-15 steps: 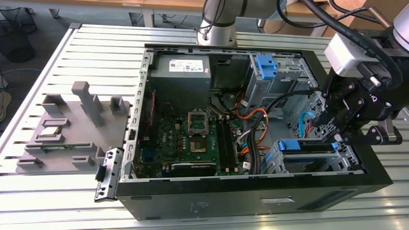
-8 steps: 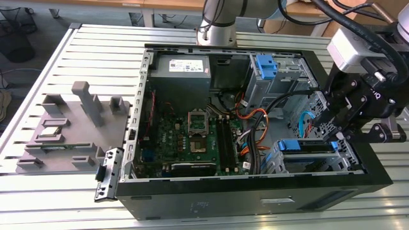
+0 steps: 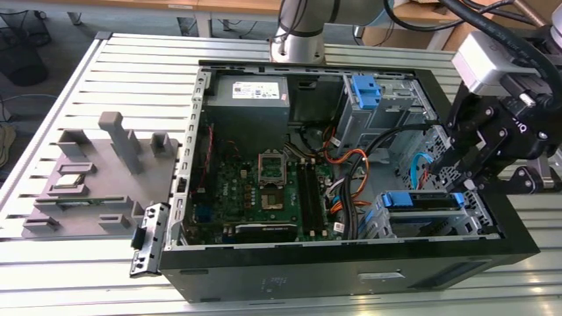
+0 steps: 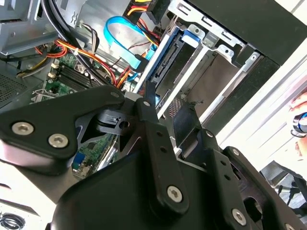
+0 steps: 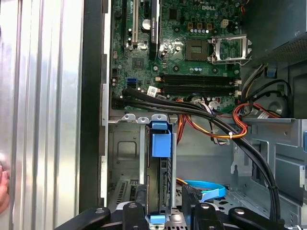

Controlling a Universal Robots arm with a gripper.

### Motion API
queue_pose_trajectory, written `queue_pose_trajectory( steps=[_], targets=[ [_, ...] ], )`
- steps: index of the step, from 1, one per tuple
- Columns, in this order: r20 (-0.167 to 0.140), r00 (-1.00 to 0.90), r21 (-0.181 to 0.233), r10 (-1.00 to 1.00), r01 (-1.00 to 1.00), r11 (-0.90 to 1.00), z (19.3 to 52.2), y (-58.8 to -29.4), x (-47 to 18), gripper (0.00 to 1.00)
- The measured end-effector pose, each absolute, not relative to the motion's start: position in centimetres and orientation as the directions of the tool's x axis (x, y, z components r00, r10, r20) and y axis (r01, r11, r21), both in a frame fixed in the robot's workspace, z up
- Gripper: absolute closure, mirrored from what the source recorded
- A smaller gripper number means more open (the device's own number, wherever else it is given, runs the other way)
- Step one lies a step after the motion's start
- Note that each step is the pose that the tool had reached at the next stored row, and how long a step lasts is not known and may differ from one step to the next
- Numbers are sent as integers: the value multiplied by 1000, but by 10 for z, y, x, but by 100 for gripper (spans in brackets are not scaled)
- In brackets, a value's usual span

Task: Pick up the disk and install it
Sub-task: 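Insert the first disk wire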

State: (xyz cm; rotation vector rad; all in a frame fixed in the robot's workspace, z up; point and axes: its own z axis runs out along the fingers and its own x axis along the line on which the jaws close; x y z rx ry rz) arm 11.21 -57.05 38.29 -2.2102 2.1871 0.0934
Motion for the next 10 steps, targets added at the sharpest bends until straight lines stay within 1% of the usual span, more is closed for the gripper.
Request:
queue_pose_trajectory(
  steps=[6,8,10],
  targets=[
    [-64,10,20,-998,-1000,-11,383,-566,112,58],
    [-64,10,20,-998,-1000,-11,381,-552,112,58],
    [-64,10,20,-998,-1000,-11,381,-551,113,58]
  ],
)
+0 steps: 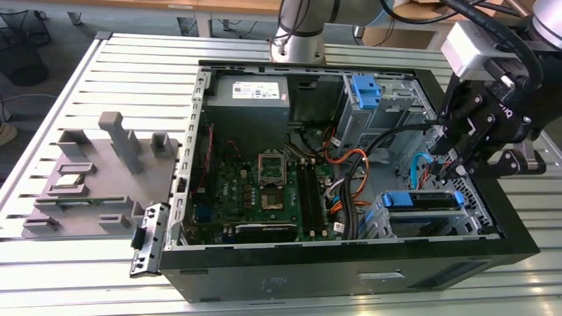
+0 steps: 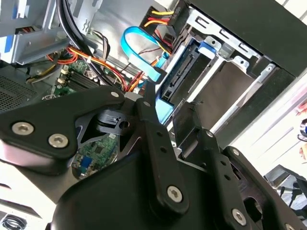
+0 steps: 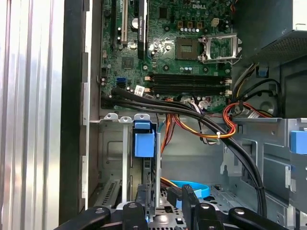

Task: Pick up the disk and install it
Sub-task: 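Insert the first disk wire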

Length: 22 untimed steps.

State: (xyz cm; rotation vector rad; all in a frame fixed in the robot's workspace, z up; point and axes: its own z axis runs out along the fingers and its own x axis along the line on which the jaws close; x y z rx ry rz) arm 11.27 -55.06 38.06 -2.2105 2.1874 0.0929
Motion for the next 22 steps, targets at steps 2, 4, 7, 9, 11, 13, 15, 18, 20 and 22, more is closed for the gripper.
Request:
queue_pose_trajectory(
  steps=[2,4,7,9,11,13,15,18,20,22],
  targets=[
    [-64,10,20,-998,-1000,-11,380,-549,114,58],
    [-63,10,20,-998,-1000,-11,379,-549,114,58],
    [-63,10,20,-998,-1000,-11,377,-547,115,58],
    [-63,10,20,-998,-1000,-11,376,-546,116,58],
    [-63,10,20,-998,-1000,-11,376,-545,118,58],
    [-63,10,20,-998,-1000,-11,374,-544,119,58],
    [-63,10,20,-998,-1000,-11,373,-544,120,58],
    [-63,10,20,-998,-1000,-11,370,-543,122,58],
    [-62,10,20,-998,-1000,-11,368,-543,122,58],
    [-60,10,20,-998,-1000,-11,368,-542,122,58]
  ],
)
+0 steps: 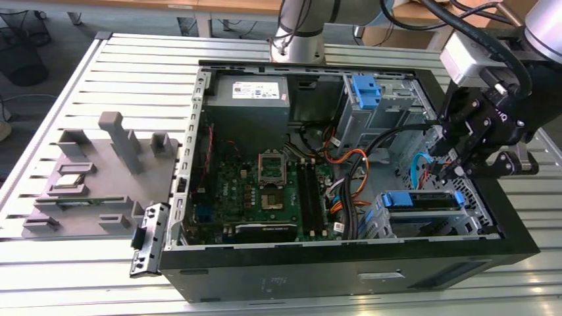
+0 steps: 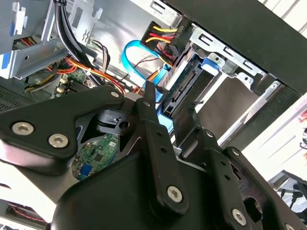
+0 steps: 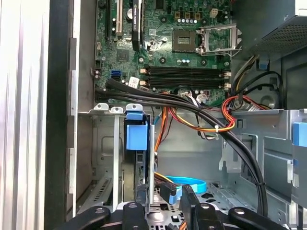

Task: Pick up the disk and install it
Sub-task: 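Insert the first disk wire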

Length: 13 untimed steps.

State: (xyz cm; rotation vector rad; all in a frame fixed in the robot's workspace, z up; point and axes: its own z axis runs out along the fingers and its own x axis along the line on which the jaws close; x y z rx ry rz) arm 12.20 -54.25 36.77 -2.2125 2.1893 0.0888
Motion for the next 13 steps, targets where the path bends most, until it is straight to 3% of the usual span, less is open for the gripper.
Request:
queue_pose_trajectory(
  steps=[13],
  targets=[
    [-41,10,21,-999,-1000,-11,361,-542,123,58]
  ],
)
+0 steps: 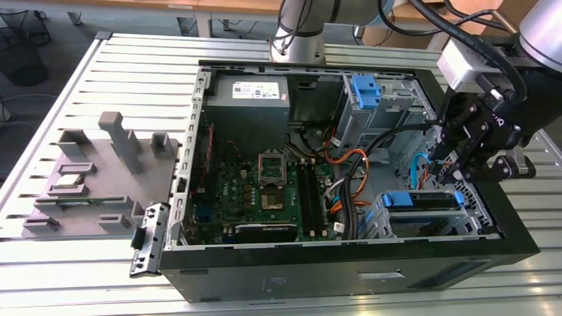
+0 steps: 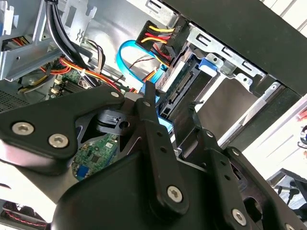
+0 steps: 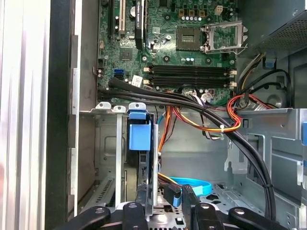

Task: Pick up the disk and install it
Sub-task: 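Insert the first disk wire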

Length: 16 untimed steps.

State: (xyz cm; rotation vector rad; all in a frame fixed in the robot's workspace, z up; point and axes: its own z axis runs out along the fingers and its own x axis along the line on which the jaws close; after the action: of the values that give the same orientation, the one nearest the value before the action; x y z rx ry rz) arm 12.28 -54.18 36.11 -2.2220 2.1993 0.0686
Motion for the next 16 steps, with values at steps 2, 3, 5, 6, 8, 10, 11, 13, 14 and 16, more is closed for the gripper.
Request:
queue_pose_trajectory(
  steps=[2,3,5,6,8,10,11,13,14,16],
  targets=[
    [-38,10,21,-999,-1000,-11,360,-542,123,58],
    [-36,10,21,-999,-1000,-11,360,-542,123,58],
    [-35,10,21,-999,-1000,-11,360,-542,123,58],
    [-35,10,21,-999,-1000,-11,360,-542,123,58],
    [-35,10,21,-999,-1000,-11,360,-542,123,58],
    [-35,10,21,-999,-1000,-11,359,-541,123,58],
    [-35,10,21,-999,-1000,-11,358,-541,123,58],
    [-35,10,21,-999,-1000,-11,358,-541,123,58],
    [-35,10,21,-999,-1000,-11,358,-542,123,58],
    [-35,10,21,-999,-1000,-11,358,-542,123,58]
  ],
)
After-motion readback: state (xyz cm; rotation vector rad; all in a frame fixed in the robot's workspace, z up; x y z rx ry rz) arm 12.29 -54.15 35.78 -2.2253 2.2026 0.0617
